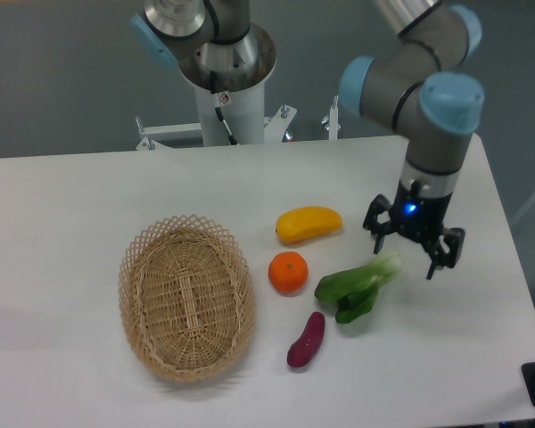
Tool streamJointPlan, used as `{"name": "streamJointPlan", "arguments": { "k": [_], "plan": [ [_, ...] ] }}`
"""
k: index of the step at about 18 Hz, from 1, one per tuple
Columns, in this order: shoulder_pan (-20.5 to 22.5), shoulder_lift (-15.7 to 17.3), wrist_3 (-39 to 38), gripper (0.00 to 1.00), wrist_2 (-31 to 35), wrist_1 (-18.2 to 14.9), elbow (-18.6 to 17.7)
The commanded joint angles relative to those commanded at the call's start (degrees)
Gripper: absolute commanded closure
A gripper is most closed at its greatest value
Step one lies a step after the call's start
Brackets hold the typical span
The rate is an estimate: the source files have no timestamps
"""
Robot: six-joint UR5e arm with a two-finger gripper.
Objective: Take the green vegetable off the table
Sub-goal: 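Move the open gripper over the green bok choy and lower it, then close the gripper on the bok choy stem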
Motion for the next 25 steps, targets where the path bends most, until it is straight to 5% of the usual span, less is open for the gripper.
{"name": "streamJointPlan", "arguments": {
  "k": [10,25],
  "plan": [
    [-1.41,-2.99,9.22,0.00,1.78,0.53,-3.07],
    [-1.50,-5.28,8.88,0.00,8.46,2.81,-4.22]
  ]
}}
